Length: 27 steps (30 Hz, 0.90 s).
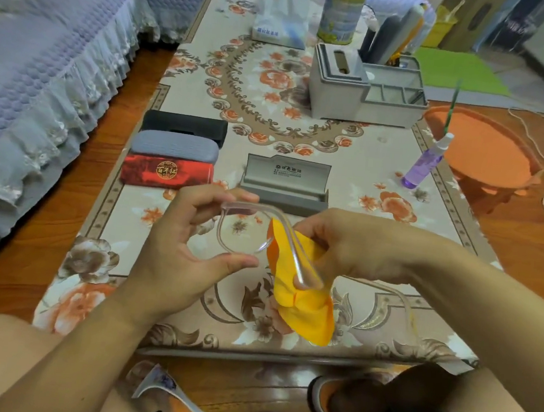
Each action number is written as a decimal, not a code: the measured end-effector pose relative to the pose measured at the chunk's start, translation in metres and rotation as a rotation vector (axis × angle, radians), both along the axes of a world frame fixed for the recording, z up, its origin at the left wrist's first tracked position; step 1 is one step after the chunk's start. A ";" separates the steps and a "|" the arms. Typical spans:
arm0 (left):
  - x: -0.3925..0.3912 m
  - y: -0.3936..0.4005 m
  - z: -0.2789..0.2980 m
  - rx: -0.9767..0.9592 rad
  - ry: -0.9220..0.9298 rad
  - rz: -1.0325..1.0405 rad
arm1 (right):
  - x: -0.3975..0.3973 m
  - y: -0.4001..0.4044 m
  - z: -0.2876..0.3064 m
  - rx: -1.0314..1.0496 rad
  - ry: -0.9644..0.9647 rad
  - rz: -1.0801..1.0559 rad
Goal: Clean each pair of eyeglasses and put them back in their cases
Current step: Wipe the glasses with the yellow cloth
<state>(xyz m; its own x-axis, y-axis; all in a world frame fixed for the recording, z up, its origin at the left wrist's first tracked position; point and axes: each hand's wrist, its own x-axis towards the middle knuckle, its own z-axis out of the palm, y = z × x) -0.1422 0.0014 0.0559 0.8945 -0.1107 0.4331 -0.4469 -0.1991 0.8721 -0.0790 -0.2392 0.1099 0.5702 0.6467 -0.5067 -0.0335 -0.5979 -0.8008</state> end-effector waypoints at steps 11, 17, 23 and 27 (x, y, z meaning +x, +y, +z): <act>0.004 -0.001 0.002 0.005 0.102 -0.058 | -0.003 0.000 -0.006 -0.035 0.209 0.041; 0.011 0.002 0.001 -0.007 0.181 -0.073 | -0.009 0.005 -0.001 0.024 0.141 -0.084; 0.011 -0.004 0.001 0.001 0.145 -0.107 | -0.014 0.007 -0.008 0.138 0.136 -0.161; 0.013 -0.002 0.001 -0.037 0.178 -0.123 | -0.017 0.002 -0.017 0.223 0.159 -0.217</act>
